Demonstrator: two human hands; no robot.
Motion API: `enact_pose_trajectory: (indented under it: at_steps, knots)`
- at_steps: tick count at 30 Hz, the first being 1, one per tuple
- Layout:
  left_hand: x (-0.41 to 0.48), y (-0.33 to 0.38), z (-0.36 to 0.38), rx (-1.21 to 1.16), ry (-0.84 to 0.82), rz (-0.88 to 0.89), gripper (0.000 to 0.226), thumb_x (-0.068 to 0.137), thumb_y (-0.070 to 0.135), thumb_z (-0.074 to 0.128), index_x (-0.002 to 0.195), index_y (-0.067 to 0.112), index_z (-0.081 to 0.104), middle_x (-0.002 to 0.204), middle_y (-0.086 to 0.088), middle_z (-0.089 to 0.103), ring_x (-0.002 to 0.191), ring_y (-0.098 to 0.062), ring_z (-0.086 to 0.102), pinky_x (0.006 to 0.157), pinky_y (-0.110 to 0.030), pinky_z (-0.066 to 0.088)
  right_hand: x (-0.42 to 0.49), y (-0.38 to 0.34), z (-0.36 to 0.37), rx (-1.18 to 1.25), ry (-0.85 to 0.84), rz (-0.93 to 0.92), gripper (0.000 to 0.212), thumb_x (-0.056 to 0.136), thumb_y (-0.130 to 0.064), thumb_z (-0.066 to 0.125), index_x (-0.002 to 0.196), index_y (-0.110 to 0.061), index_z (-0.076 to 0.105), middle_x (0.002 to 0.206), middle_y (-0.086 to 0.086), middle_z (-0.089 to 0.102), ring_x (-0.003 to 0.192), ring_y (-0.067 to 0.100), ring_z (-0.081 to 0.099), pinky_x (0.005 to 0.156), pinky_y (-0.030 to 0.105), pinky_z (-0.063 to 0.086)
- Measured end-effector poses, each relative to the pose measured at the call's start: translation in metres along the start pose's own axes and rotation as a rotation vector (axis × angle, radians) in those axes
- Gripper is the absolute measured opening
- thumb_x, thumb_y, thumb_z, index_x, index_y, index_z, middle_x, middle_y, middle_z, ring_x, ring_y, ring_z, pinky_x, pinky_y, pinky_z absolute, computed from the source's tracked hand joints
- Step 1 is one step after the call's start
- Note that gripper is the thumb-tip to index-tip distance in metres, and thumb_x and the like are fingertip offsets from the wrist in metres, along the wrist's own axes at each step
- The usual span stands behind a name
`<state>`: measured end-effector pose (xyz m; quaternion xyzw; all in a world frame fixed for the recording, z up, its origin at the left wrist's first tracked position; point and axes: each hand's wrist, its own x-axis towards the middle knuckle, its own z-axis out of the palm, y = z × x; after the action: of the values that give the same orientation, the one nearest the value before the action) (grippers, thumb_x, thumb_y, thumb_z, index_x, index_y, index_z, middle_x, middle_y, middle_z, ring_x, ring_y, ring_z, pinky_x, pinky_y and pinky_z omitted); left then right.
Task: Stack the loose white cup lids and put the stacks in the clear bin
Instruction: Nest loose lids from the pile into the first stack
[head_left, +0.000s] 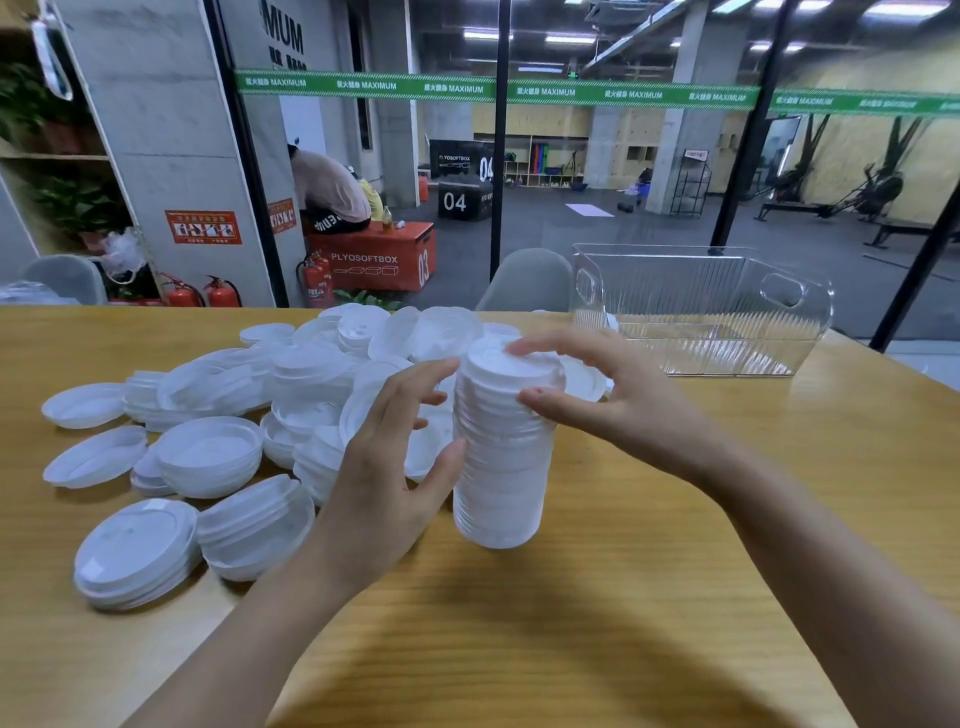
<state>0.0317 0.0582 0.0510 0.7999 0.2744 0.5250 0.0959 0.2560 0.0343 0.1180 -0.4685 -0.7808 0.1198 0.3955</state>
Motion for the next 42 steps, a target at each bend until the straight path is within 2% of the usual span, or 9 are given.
enact_pose_trajectory:
  at_steps: [7, 13, 19, 26, 32, 34, 37, 40, 42]
  knots:
    - [-0.001, -0.001, 0.001, -0.011, -0.025, 0.027, 0.053, 0.091, 0.026, 0.056, 0.141, 0.03, 0.04, 0.139, 0.015, 0.047, 0.121, -0.011, 0.053, 0.095, -0.018, 0.044, -0.005, 0.004, -0.002, 0.081, 0.054, 0.016, 0.041, 0.085, -0.045, 0.066, 0.124, -0.034, 0.062, 0.123, -0.028, 0.06, 0.119, -0.01, 0.048, 0.093, 0.004, 0.032]
    - [-0.001, -0.001, 0.0, -0.014, -0.036, 0.026, 0.05, 0.092, 0.026, 0.055, 0.14, 0.031, 0.042, 0.139, 0.016, 0.047, 0.123, -0.012, 0.052, 0.096, -0.016, 0.042, -0.008, 0.072, -0.006, -0.004, 0.256, 0.274, 0.021, 0.096, -0.027, 0.061, 0.116, -0.028, 0.066, 0.115, -0.02, 0.062, 0.11, 0.013, 0.058, 0.09, 0.031, 0.047]
    - [-0.001, -0.002, 0.001, -0.008, -0.045, 0.021, 0.052, 0.091, 0.026, 0.056, 0.14, 0.032, 0.042, 0.139, 0.012, 0.048, 0.123, -0.012, 0.052, 0.096, -0.017, 0.043, -0.011, 0.137, 0.013, -0.264, 0.067, 0.375, 0.024, 0.096, -0.018, 0.061, 0.118, -0.022, 0.067, 0.133, -0.001, 0.058, 0.124, 0.022, 0.05, 0.1, 0.028, 0.033]
    - [-0.001, -0.002, 0.0, 0.005, -0.046, 0.016, 0.052, 0.09, 0.027, 0.057, 0.14, 0.031, 0.042, 0.14, 0.013, 0.048, 0.123, -0.01, 0.053, 0.096, -0.018, 0.044, 0.008, 0.152, 0.024, -0.543, -0.267, 0.497, 0.039, 0.105, -0.023, 0.034, 0.138, -0.032, 0.053, 0.158, -0.015, 0.029, 0.142, 0.028, 0.02, 0.114, 0.044, 0.019]
    - [0.0, -0.002, 0.0, 0.0, -0.047, 0.018, 0.052, 0.09, 0.027, 0.057, 0.14, 0.03, 0.043, 0.141, 0.014, 0.047, 0.122, -0.01, 0.053, 0.096, -0.017, 0.043, 0.004, 0.154, 0.027, -0.588, -0.238, 0.465, 0.04, 0.106, -0.029, 0.033, 0.144, -0.027, 0.046, 0.154, -0.018, 0.035, 0.139, 0.023, 0.024, 0.109, 0.038, 0.021]
    - [0.0, -0.001, 0.0, -0.002, -0.042, 0.021, 0.052, 0.09, 0.026, 0.057, 0.14, 0.03, 0.043, 0.14, 0.015, 0.047, 0.122, -0.01, 0.053, 0.096, -0.017, 0.043, 0.001, 0.147, 0.023, -0.48, -0.114, 0.401, 0.035, 0.104, -0.027, 0.044, 0.136, -0.025, 0.056, 0.146, -0.014, 0.046, 0.134, 0.021, 0.034, 0.108, 0.034, 0.026]
    - [0.0, -0.001, 0.001, 0.009, -0.04, 0.03, 0.052, 0.089, 0.026, 0.057, 0.139, 0.028, 0.043, 0.14, 0.014, 0.048, 0.121, -0.009, 0.053, 0.095, -0.016, 0.043, -0.009, 0.125, 0.009, 0.141, 0.144, 0.471, 0.021, 0.099, -0.019, 0.057, 0.113, -0.017, 0.072, 0.12, -0.007, 0.067, 0.111, 0.01, 0.057, 0.09, 0.013, 0.04]
    - [-0.001, -0.001, 0.001, 0.001, -0.047, 0.022, 0.052, 0.09, 0.027, 0.057, 0.14, 0.028, 0.043, 0.141, 0.014, 0.047, 0.122, -0.01, 0.053, 0.096, -0.016, 0.043, -0.019, 0.108, -0.009, 0.846, 0.174, 0.691, 0.018, 0.096, -0.018, 0.057, 0.103, -0.012, 0.073, 0.106, -0.004, 0.073, 0.092, 0.013, 0.066, 0.077, 0.023, 0.045]
    - [-0.001, -0.001, 0.001, -0.006, -0.05, 0.017, 0.052, 0.09, 0.027, 0.057, 0.14, 0.028, 0.043, 0.141, 0.013, 0.047, 0.122, -0.013, 0.053, 0.095, -0.017, 0.044, -0.025, 0.107, -0.017, 0.998, 0.212, 0.777, 0.017, 0.094, -0.014, 0.057, 0.099, -0.008, 0.072, 0.1, 0.0, 0.074, 0.084, 0.016, 0.067, 0.071, 0.024, 0.049]
